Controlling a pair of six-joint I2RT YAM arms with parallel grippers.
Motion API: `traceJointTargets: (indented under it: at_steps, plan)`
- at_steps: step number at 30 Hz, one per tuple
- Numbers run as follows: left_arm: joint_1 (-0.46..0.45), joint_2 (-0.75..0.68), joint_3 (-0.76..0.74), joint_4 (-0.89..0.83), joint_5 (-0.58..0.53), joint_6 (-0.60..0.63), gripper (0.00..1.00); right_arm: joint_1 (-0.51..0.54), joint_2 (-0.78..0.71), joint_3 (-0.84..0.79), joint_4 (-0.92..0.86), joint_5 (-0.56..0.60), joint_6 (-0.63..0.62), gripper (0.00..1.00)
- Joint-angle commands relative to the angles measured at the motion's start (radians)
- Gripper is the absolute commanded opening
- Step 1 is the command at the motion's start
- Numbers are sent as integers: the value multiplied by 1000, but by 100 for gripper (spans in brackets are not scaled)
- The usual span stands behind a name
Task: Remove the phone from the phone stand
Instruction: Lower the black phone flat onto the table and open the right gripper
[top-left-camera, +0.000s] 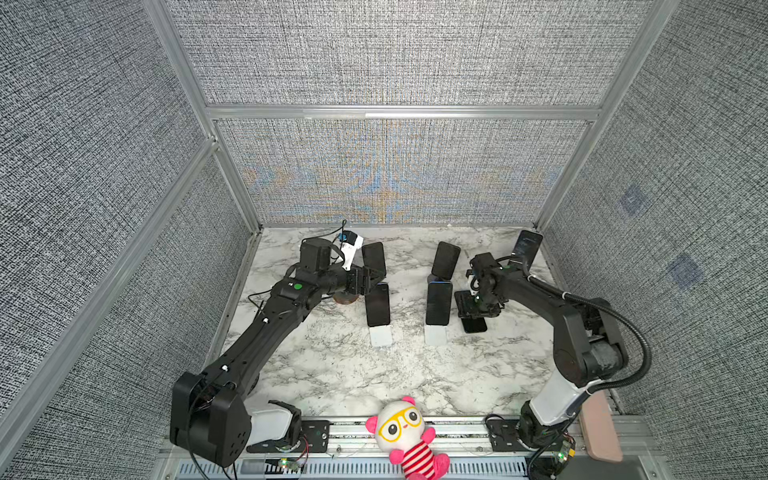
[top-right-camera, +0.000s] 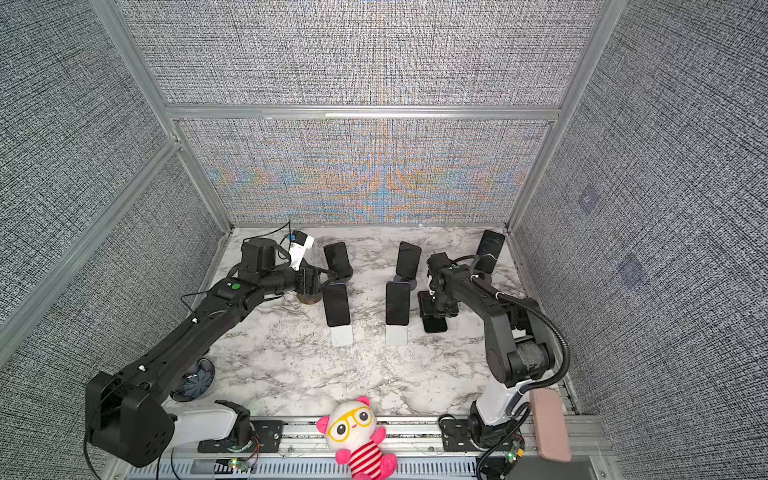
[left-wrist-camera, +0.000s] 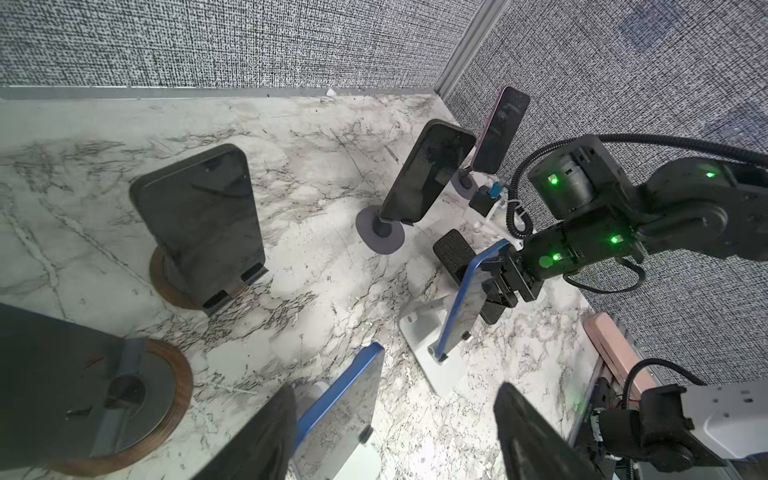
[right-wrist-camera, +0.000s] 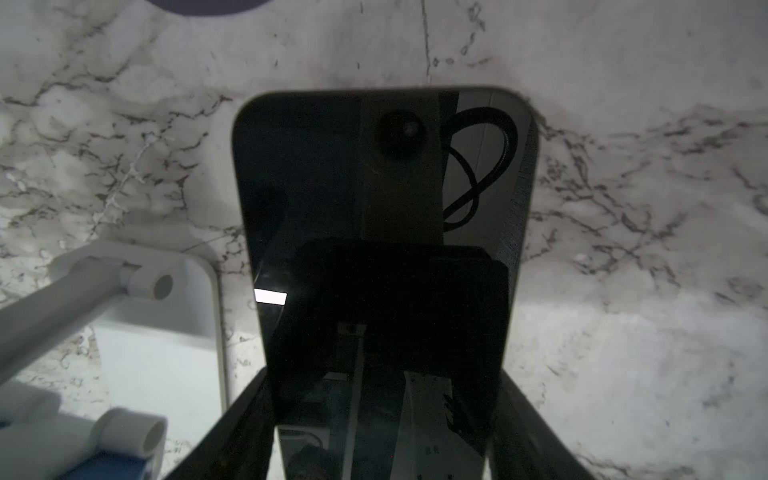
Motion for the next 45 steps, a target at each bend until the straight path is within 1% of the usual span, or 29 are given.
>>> traceJointTargets:
  at_steps: [1,7,12,15,18,21,23,27,30,36,41,45]
  plan:
    - [0,4,0,-13,-14,17,78,0,17,7,43,-11,21,28]
    - [1,8,-10,-19,-46,35,80,0,50,1,61,6,39,33]
    - [2,23,-9,-25,-48,43,81,0,75,3,70,29,70,38]
    - [3,30,-9,-28,-51,44,82,0,86,1,77,39,82,45]
    - [3,32,-8,-34,-52,55,85,0,93,1,83,37,85,56]
    - [3,32,-4,-46,-52,73,87,0,95,3,82,32,84,65]
    - [3,32,-3,-52,-58,86,89,1,97,2,83,27,83,68]
    - [5,32,3,-69,-64,110,94,1,93,3,79,18,84,76]
    - [4,37,5,-74,-63,123,95,0,87,5,73,15,87,81]
    - [4,59,5,-74,-38,141,96,1,53,8,44,8,80,86]
    - [4,76,5,-85,-10,206,94,-16,-28,25,-13,-29,59,87]
    - [5,101,25,-123,25,278,92,-54,-111,43,-67,-76,37,87]
